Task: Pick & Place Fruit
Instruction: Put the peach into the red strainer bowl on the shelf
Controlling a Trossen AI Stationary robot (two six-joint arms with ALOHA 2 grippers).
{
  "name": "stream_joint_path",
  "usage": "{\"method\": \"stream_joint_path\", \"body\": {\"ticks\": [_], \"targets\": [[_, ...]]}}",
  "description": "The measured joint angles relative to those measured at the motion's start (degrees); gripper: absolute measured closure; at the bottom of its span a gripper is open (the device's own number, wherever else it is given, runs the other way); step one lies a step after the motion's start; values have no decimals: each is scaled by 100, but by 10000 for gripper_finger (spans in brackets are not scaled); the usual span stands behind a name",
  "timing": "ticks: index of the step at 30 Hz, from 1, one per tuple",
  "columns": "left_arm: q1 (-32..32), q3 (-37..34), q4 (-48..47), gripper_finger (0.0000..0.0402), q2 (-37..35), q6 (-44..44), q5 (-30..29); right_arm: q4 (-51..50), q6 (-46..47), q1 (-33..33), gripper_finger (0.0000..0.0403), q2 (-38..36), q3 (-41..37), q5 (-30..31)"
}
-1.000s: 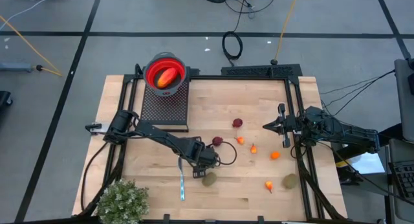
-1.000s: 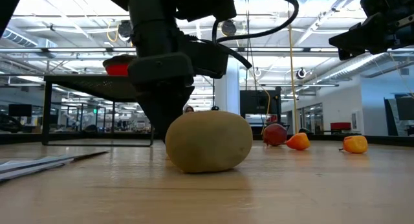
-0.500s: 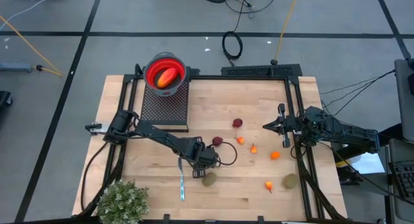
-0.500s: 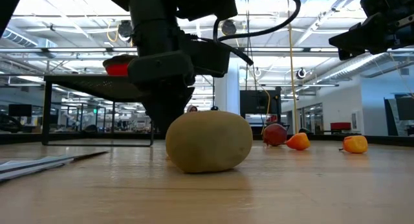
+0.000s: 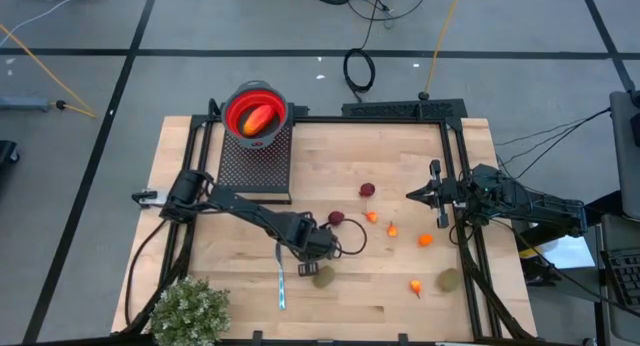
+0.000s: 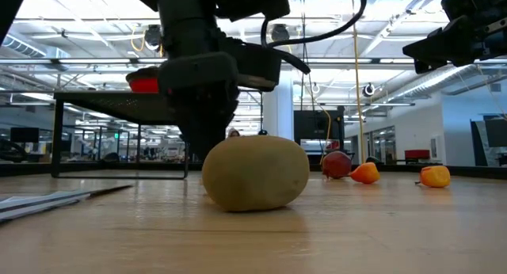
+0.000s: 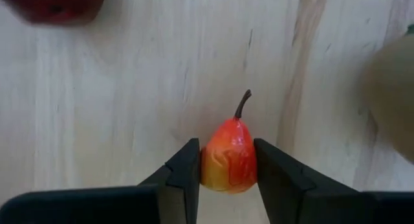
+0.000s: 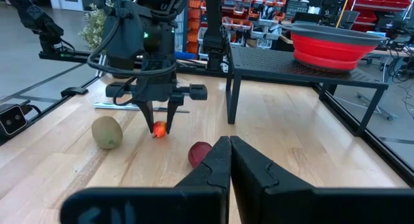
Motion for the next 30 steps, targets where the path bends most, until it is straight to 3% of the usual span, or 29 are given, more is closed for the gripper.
{"method": "stream_joint_path", "body": {"ticks": [6, 10, 20, 30], "targets": [[53, 0, -88, 280, -491, -272, 44, 2, 0, 1, 403, 0, 0, 2], [76, 0, 327, 280, -918, -346, -18, 2, 2, 0, 403, 0, 0, 0], [75, 7, 2642, 280, -1465, 214, -269, 5, 2, 1, 403, 0, 0, -1], [-60, 7, 4706, 279, -1468, 478, -9, 11, 2, -1, 403, 0, 0, -15]]}}
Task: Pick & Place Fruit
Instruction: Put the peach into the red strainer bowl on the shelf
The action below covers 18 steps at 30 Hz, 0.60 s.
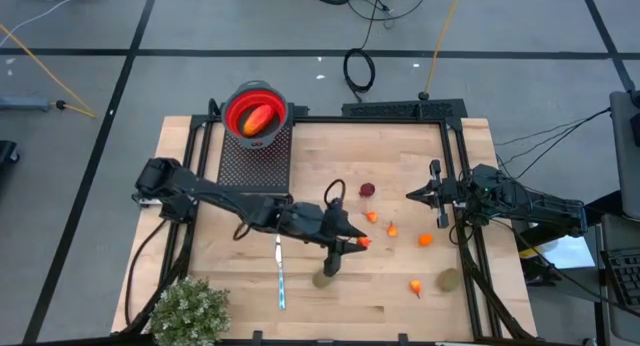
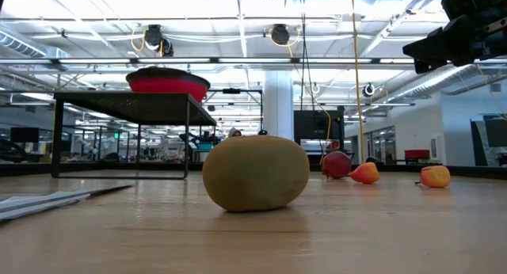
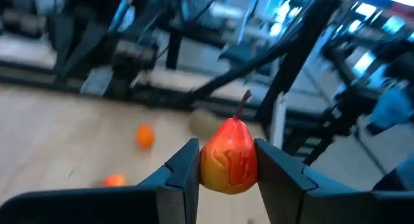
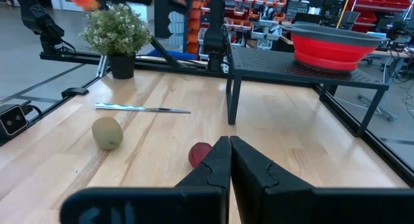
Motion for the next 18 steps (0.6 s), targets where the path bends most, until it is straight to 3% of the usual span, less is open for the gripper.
{"method": "stream_joint_path", "body": {"ticks": [6, 14, 18], "targets": [[-150, 0, 1533, 279, -2, 453, 254, -4, 0, 2, 403, 0, 0, -1], [-328, 0, 2942, 279, -2, 1119, 360, -5, 0, 2, 403, 0, 0, -1], [-372, 0, 3575, 279, 0, 1443, 712, -7, 0, 0, 403, 0, 0, -3]]}}
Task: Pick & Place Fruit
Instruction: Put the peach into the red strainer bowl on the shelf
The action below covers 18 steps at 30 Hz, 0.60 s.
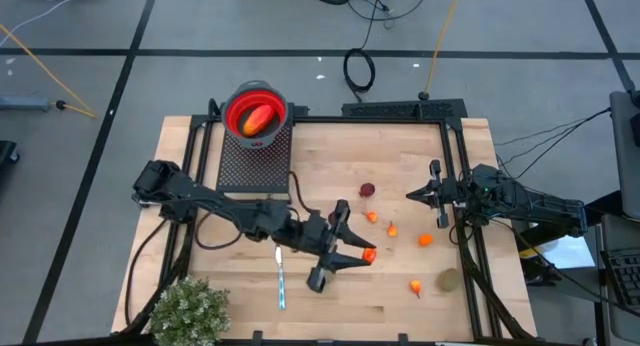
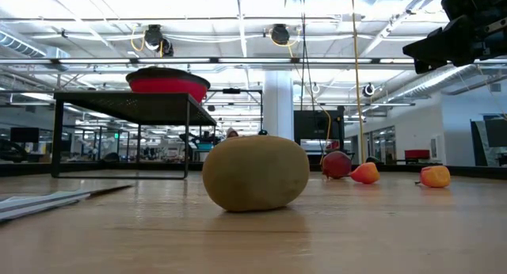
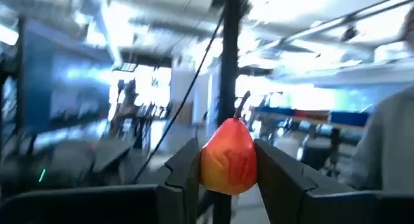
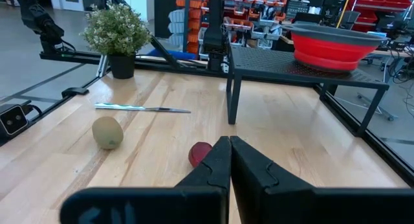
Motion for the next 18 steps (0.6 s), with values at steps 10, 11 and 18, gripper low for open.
{"method": "stream_joint_path", "body": {"ticks": [10, 11, 18], "targets": [[-3, 0, 1860, 279, 0, 382, 1363, -2, 0, 2, 403, 0, 0, 0], [-4, 0, 1913, 279, 0, 406, 1415, 0, 0, 2, 403, 0, 0, 0], [0, 0, 1913, 279, 0, 408, 1441, -2, 0, 1, 403, 0, 0, 4]]}}
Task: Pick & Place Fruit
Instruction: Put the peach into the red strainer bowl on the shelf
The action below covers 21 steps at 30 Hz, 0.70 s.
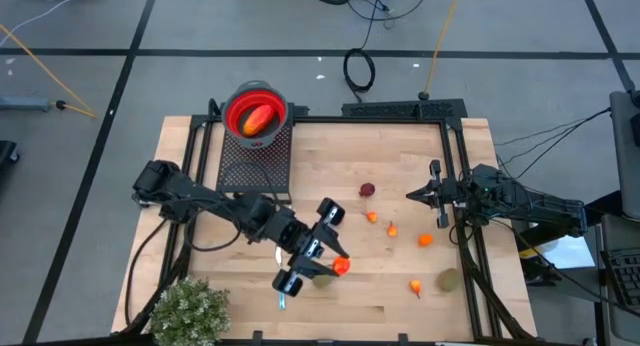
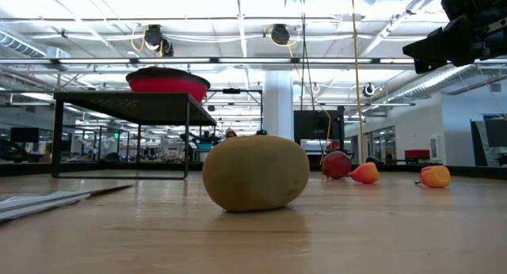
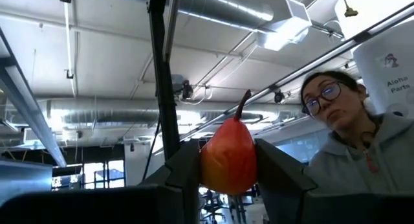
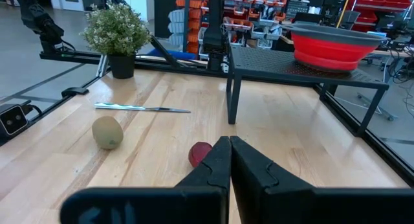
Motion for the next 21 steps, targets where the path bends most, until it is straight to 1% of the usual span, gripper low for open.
{"method": "stream_joint_path", "body": {"ticks": [3, 5, 11, 14, 17, 21], "targets": [[0, 0, 15, 279, 0, 19, -84, 0, -1, 0, 403, 0, 0, 2], [-3, 2, 119, 279, 0, 46, -375, 0, -2, 0, 403, 0, 0, 2], [0, 1, 710, 279, 0, -283, -1814, 0, -2, -1, 403, 0, 0, 4], [0, 0, 1002, 279, 0, -492, -2419, 0, -2, 1, 403, 0, 0, 7], [-1, 2, 1158, 279, 0, -697, -3015, -1, -2, 1, 403, 0, 0, 9], [0, 2, 1328, 279, 2, -1172, -3975, -2, -2, -1, 403, 0, 0, 9]]}}
